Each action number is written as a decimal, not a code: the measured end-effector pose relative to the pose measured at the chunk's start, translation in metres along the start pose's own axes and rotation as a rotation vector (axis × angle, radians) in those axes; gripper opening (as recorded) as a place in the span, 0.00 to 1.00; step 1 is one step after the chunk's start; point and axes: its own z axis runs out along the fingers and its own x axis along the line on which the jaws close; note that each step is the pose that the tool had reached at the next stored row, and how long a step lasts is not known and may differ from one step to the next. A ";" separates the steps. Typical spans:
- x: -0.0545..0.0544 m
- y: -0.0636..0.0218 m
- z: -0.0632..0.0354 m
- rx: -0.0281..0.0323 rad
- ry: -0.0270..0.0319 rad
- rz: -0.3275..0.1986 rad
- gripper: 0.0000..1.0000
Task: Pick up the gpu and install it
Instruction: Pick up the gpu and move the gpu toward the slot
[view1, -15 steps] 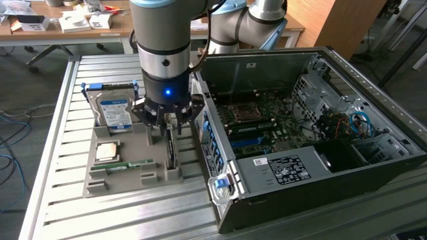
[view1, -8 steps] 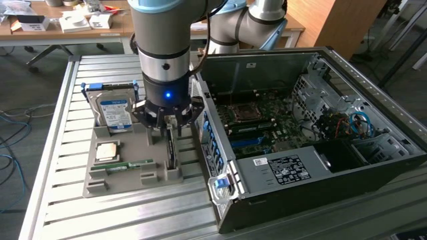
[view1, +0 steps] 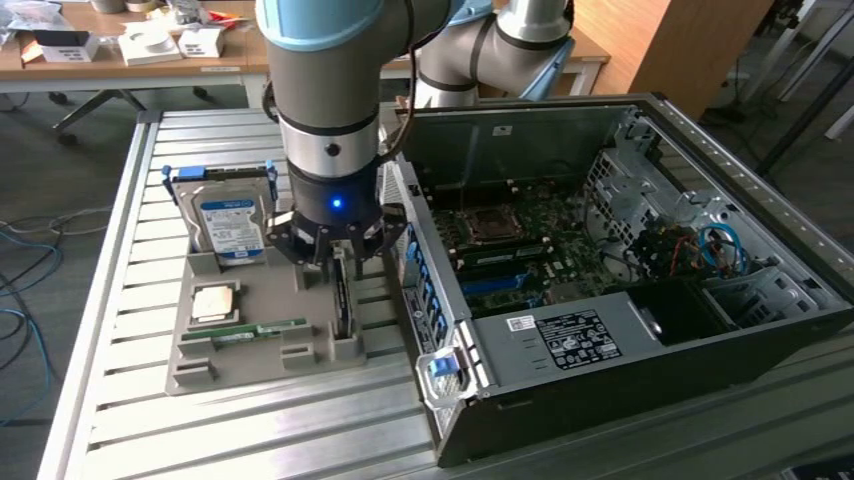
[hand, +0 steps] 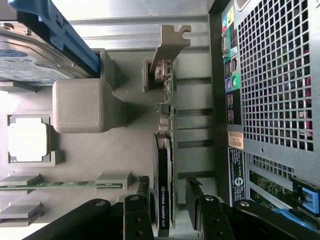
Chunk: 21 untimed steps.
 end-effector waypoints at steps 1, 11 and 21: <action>0.000 0.0001 0.0016 0.0000 0.0000 0.000 0.43; 0.002 0.0068 0.0053 -0.0014 0.0000 0.000 0.43; 0.004 0.0093 0.0195 -0.0016 -0.0004 0.000 0.43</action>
